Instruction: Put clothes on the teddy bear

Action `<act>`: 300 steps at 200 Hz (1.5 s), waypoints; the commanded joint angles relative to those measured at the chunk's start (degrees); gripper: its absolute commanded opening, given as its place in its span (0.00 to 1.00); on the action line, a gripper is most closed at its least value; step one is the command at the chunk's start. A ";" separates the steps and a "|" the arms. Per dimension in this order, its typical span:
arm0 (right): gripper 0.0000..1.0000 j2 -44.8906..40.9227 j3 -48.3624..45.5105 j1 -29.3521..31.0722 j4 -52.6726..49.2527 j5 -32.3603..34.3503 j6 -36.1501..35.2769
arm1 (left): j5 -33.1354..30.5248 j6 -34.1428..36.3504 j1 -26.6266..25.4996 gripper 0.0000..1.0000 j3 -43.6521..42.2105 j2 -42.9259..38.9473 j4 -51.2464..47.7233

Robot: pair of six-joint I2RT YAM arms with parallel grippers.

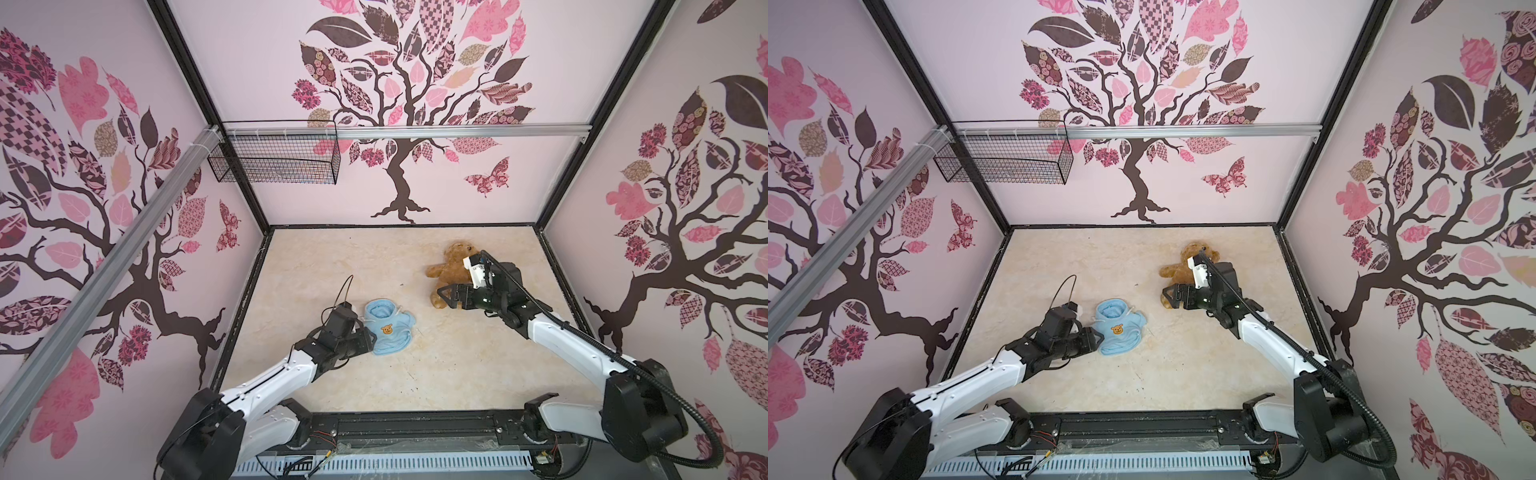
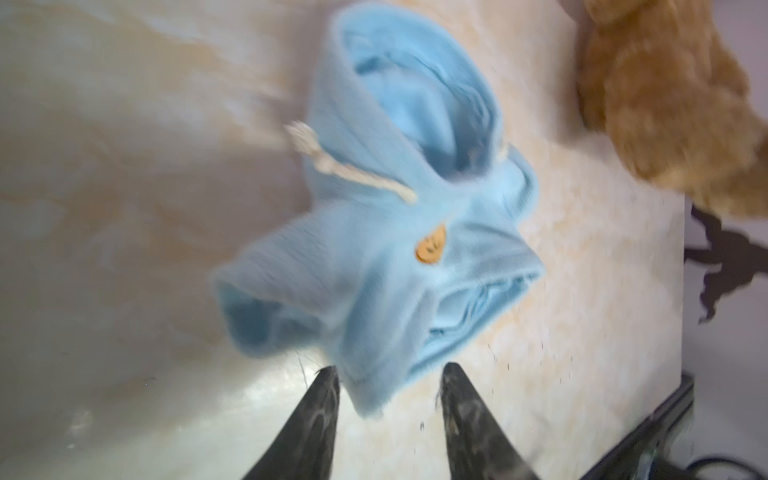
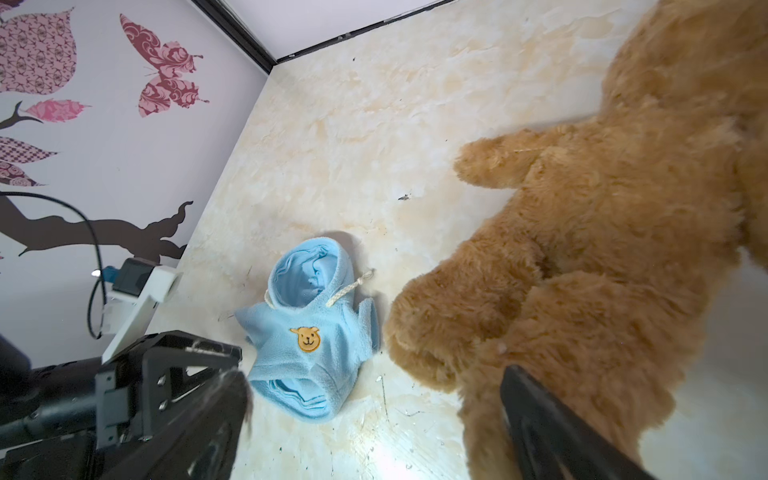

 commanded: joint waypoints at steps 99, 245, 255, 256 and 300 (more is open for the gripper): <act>0.99 -3.63 -2.08 0.18 0.31 0.18 -0.57 | -22.57 30.57 -13.83 0.70 22.40 17.84 -19.55; 1.00 -4.90 -2.36 0.18 0.10 -0.52 -1.40 | -27.65 34.10 -13.99 0.61 31.56 34.82 -24.45; 1.00 -5.27 -2.60 0.18 -0.02 -0.12 -1.62 | -27.49 34.09 -13.96 0.61 32.03 35.63 -25.02; 1.00 -5.31 -2.63 0.18 -0.08 -0.05 -1.64 | -27.50 34.05 -13.96 0.61 32.05 35.65 -25.04; 1.00 -4.27 -2.15 0.18 0.40 -0.77 -1.07 | -27.42 33.62 -13.96 0.48 33.19 37.83 -26.37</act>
